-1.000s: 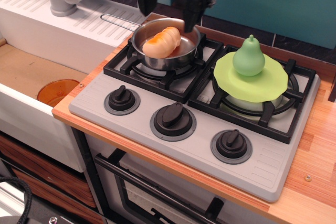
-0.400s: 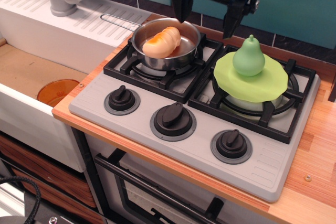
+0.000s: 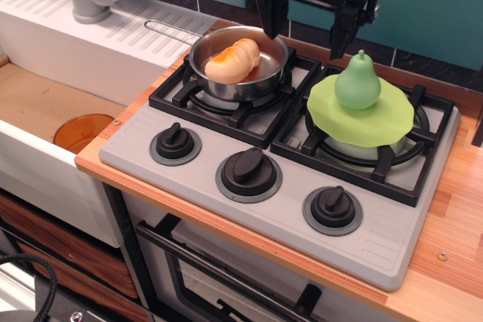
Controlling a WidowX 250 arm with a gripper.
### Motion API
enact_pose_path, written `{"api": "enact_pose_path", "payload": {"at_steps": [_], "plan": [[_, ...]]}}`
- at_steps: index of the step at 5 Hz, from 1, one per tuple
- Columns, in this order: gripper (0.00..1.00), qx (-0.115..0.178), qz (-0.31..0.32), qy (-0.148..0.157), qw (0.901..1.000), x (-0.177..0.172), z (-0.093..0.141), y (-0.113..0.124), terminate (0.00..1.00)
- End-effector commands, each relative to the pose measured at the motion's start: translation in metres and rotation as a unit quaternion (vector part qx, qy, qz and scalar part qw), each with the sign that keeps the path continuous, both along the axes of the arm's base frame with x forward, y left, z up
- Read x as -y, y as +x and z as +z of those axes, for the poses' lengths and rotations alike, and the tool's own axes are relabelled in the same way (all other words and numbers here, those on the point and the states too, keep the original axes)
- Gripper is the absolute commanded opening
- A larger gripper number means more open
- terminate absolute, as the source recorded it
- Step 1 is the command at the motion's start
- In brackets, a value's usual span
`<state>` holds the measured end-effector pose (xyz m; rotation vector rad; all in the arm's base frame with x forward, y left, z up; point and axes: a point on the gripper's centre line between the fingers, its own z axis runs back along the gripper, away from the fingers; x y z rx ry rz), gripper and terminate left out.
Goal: Put pear on plate and bread in pot or pan on stove
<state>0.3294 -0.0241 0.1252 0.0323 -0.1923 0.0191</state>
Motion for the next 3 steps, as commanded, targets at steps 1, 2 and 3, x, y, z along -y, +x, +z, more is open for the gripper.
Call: {"api": "enact_pose_path", "payload": {"at_steps": [1, 2, 3], "plan": [[1.0, 0.029, -0.011, -0.015, 0.9994, -0.011, -0.002, 0.011, 0.0], [1.0, 0.016, -0.011, -0.057, 0.9982, -0.023, -0.007, 0.014, 0.0], [1.0, 0.019, -0.018, -0.027, 0.9993, -0.054, 0.007, 0.02, 1.0]]}}
